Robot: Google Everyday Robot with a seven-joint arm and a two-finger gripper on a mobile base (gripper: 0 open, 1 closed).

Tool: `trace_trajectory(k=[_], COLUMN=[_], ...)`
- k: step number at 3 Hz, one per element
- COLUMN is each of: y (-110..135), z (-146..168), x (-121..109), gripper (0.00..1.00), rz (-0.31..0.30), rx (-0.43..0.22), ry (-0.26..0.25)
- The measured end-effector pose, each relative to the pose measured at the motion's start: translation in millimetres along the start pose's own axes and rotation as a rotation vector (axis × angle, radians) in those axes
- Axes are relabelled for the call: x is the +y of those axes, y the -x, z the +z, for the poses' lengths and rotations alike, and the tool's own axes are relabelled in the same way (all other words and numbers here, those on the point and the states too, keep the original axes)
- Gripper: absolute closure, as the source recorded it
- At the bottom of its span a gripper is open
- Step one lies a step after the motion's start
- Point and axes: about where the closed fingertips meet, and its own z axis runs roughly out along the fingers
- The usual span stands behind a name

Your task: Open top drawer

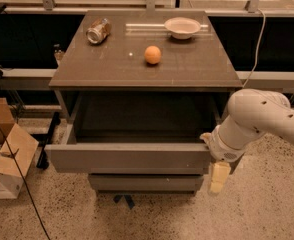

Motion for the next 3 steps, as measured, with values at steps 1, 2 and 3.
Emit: trace_trajectory(k=[1,2,3], y=[-8,-10,-10], z=[-4,-7,-7], x=[28,40,40], gripper=[0.25,0.49,0.72], rz=[0.024,0.032,0.032], rx=[0.007,0.0,0.0], ry=[0.047,0.066,0.066])
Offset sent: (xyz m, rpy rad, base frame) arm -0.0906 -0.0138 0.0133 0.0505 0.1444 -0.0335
